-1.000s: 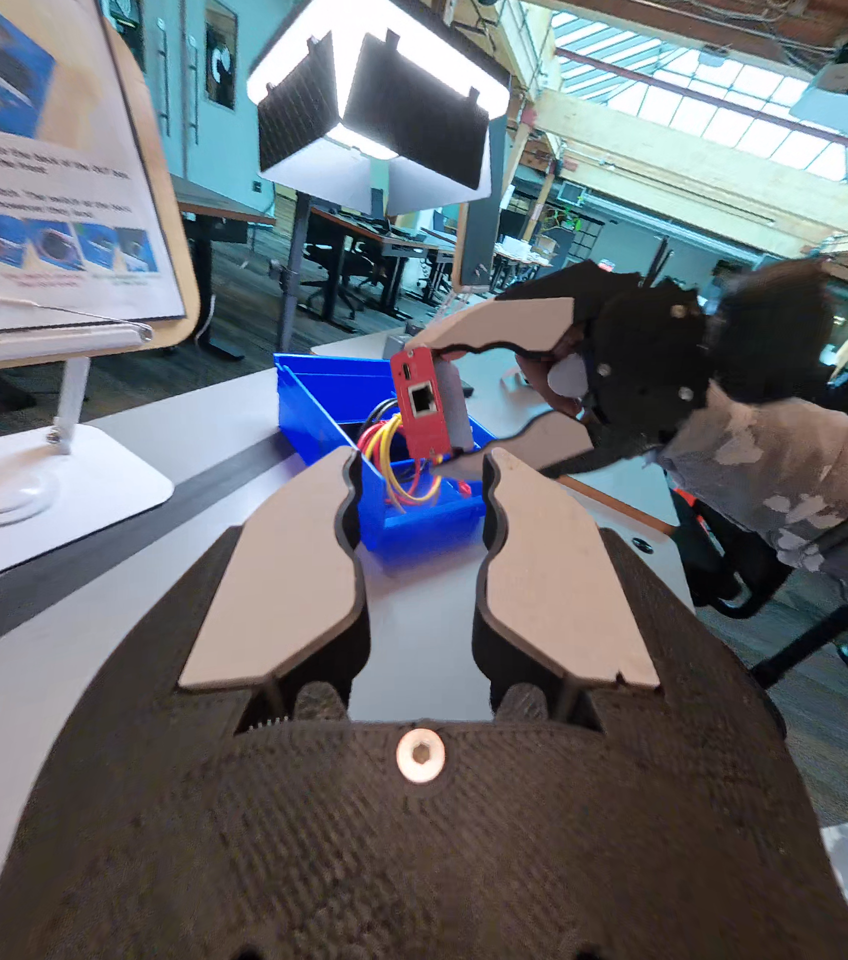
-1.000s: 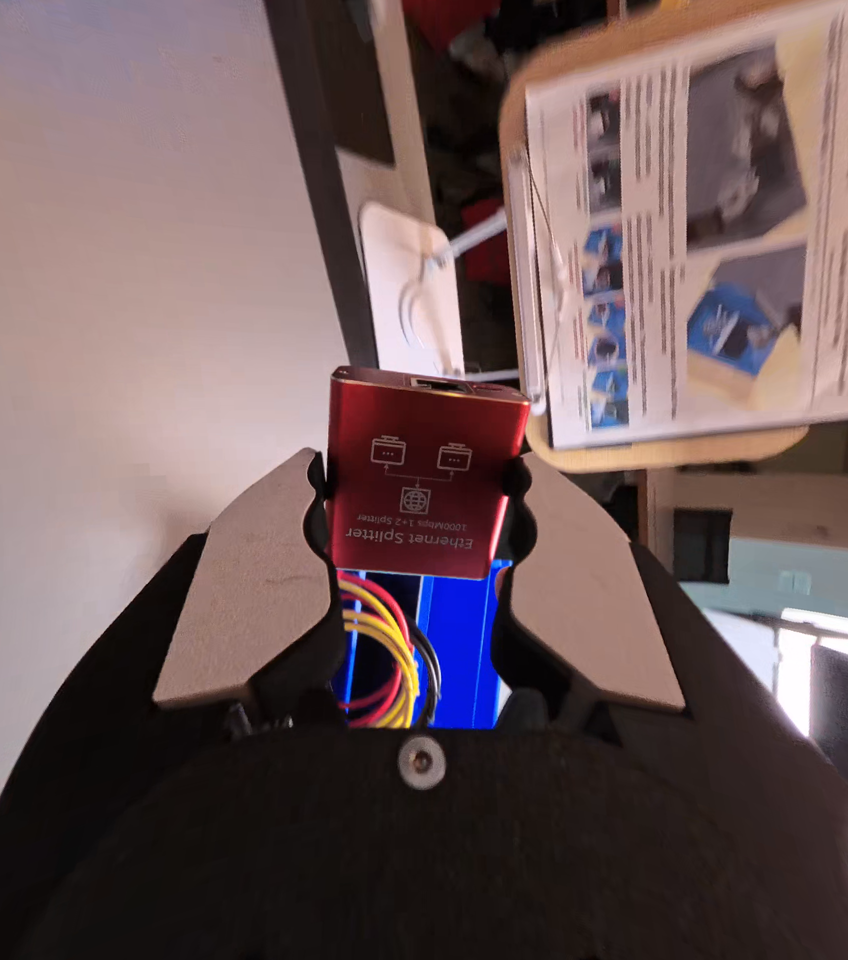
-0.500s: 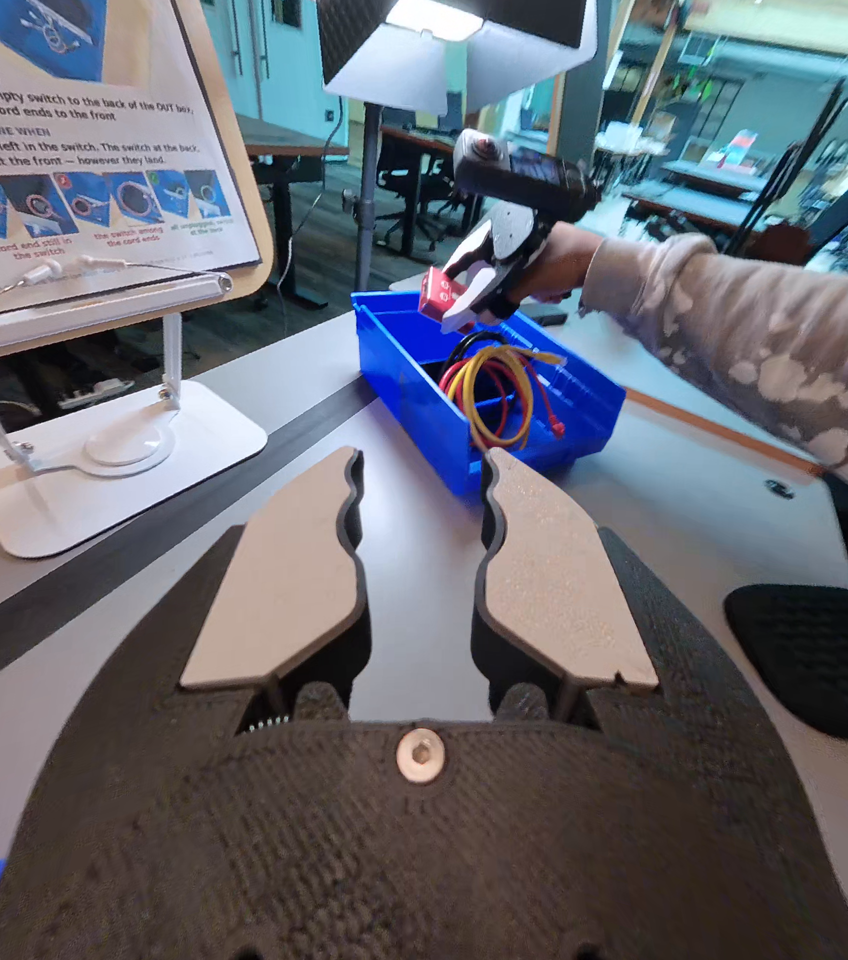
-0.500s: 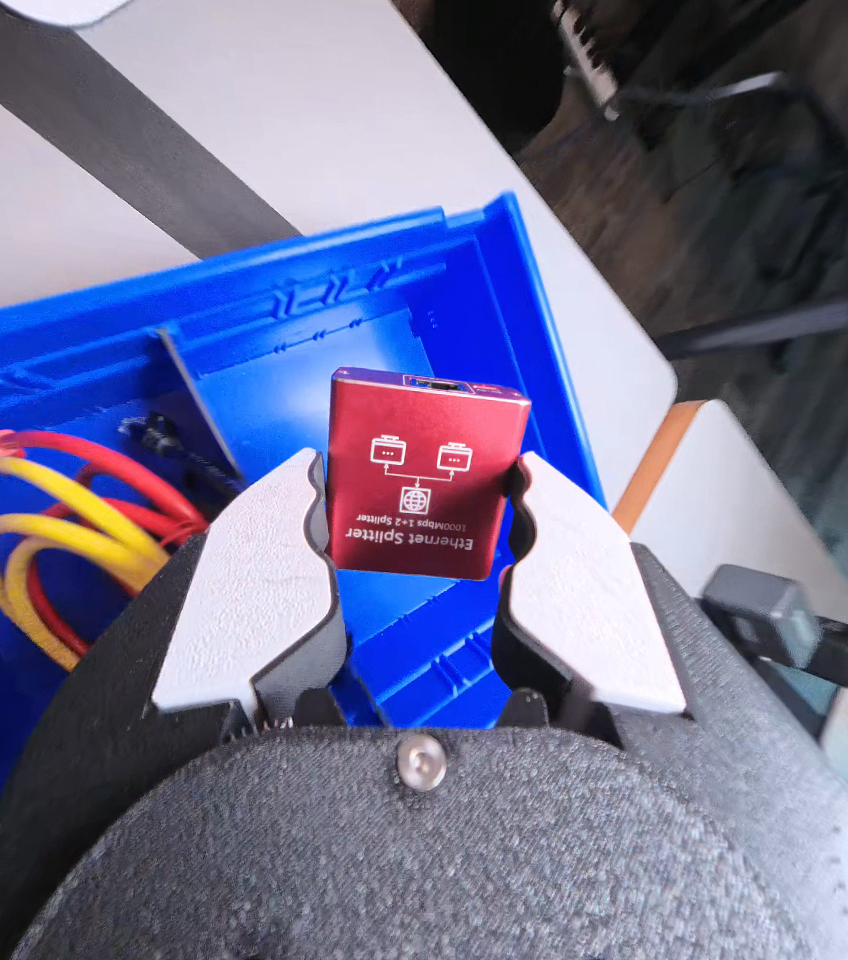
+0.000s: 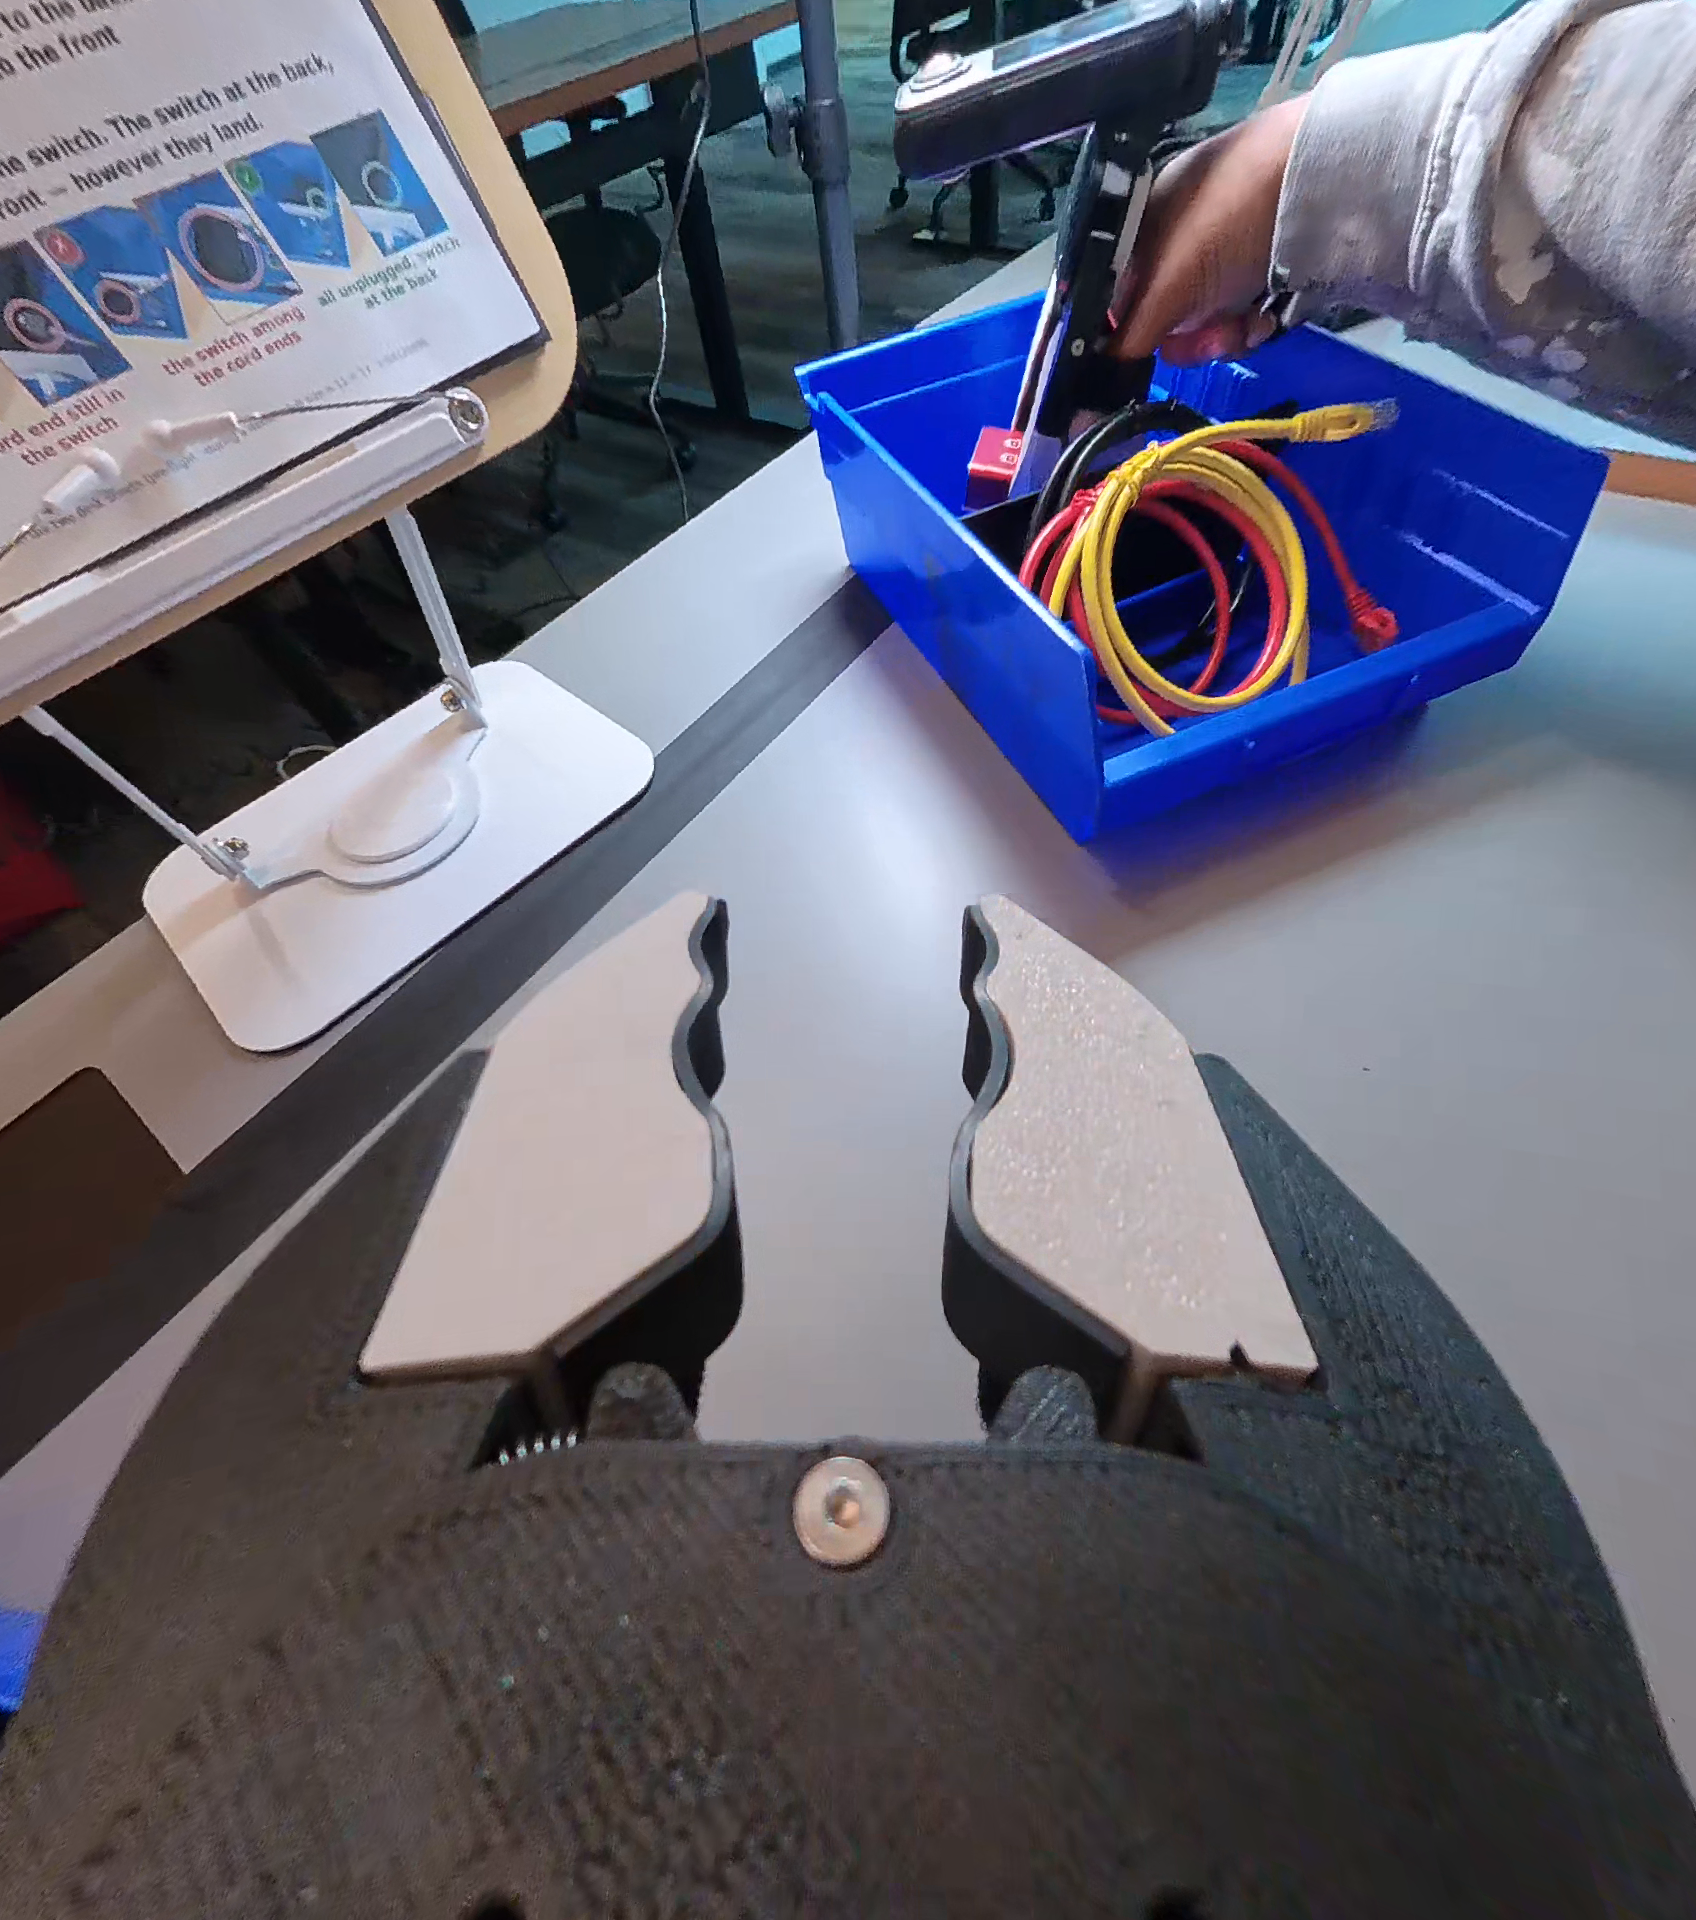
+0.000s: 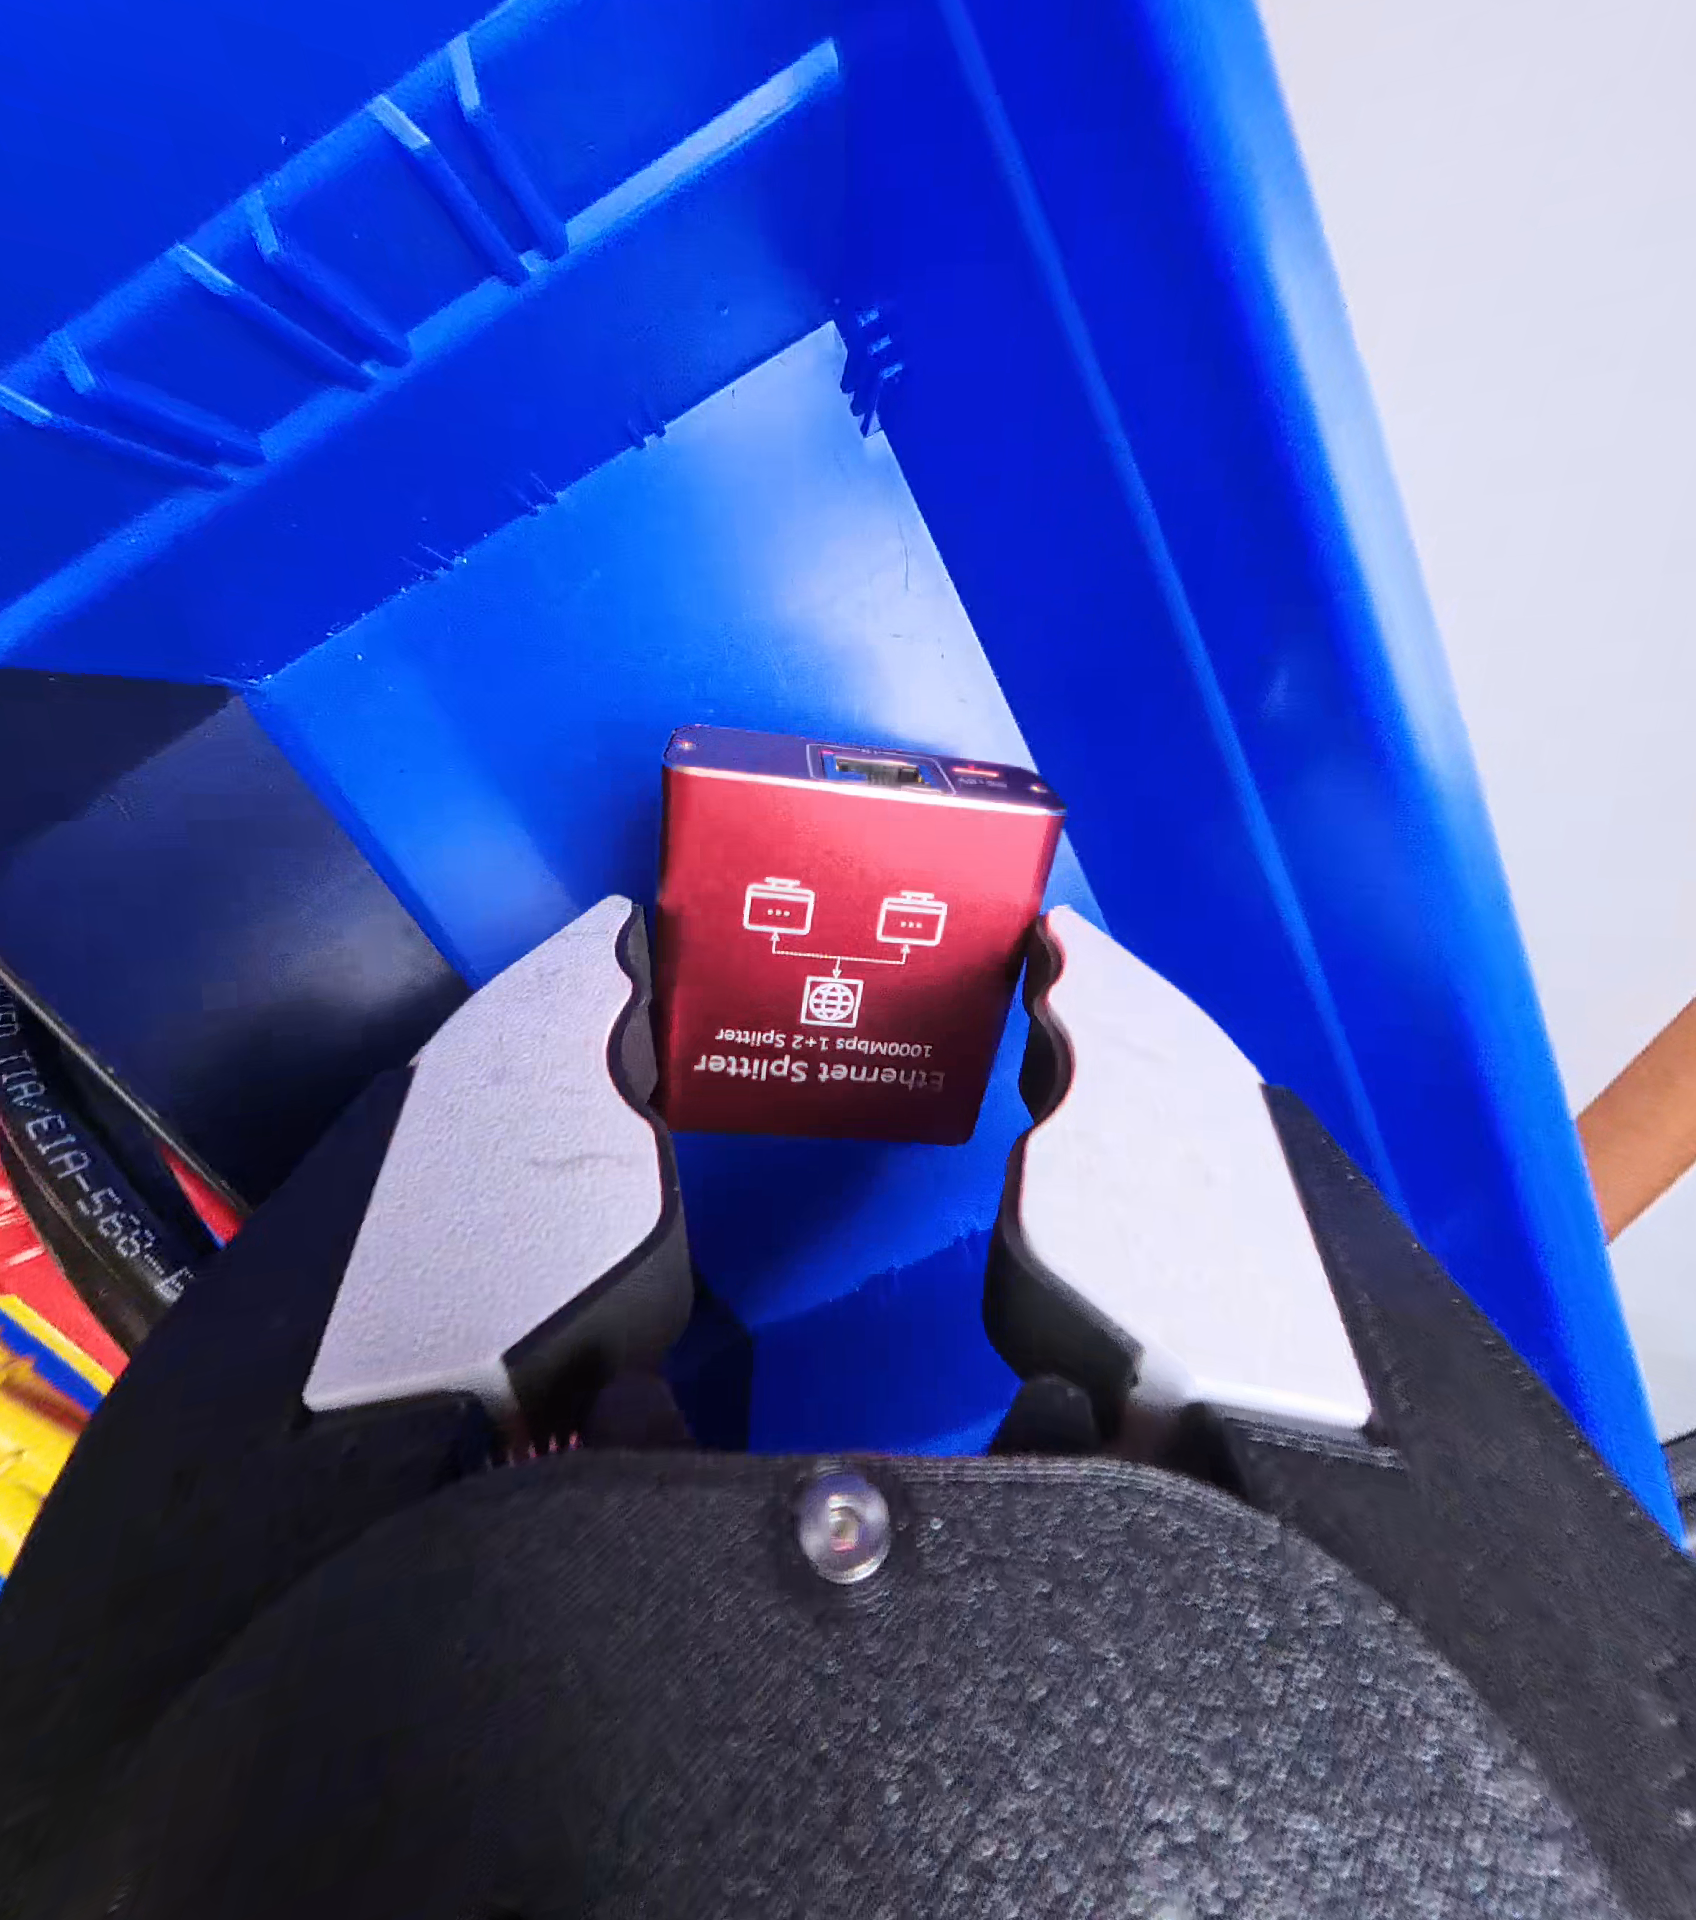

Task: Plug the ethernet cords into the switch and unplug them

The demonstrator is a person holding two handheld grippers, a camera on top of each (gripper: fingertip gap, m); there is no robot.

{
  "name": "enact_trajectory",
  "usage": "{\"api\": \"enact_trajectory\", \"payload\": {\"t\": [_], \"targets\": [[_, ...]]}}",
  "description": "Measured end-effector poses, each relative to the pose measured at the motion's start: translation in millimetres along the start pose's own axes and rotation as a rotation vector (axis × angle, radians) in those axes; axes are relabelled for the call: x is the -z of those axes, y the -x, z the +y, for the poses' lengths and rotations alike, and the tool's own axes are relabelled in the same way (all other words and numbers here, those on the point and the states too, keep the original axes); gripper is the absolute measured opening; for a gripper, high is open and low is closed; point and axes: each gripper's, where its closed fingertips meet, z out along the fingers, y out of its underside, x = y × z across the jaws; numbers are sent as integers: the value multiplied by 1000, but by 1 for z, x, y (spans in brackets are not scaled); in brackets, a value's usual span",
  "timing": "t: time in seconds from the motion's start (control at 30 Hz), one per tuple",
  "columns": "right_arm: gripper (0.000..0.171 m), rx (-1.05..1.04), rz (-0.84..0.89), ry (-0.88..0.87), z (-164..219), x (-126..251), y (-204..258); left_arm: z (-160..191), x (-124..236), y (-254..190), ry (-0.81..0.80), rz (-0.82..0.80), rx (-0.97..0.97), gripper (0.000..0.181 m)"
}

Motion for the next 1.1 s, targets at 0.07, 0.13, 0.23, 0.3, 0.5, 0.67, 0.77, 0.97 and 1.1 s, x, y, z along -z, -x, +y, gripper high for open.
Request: {"api": "enact_trajectory", "payload": {"t": [0.07, 0.13, 0.23, 0.3, 0.5, 0.67, 0.77, 0.97, 1.1], "targets": [[67, 3, 31, -4, -3, 3, -4, 2, -2, 1, 3, -8, -2, 42], [71, -2, 55, -31, -8, 11, -8, 4, -3, 2, 4, -15, -9, 41], [72, 7, 138, -106, -18, 35, -19, 4, -3, 4, -1, -31, -26, 39], [73, 53, 186, -187, -26, 58, -16, 2, -2, 4, -14, -35, -35, 37], [73, 197, 207, -321, -19, 109, 36, -8, 4, 4, -79, -33, -39, 32], [65, 331, 214, -391, 9, 133, 94, -23, 21, 9, -140, -58, -71, 28], [57, 463, 153, -285, 47, 124, 140, -29, 40, 21, -140, -48, -36, 30], [53, 674, 121, -110, 107, 88, 203, 4, 78, 56, -8, -56, -3, 45], [59, 694, 161, -80, 109, 62, 209, 77, 103, 82, 283, -106, -90, 47]]}}
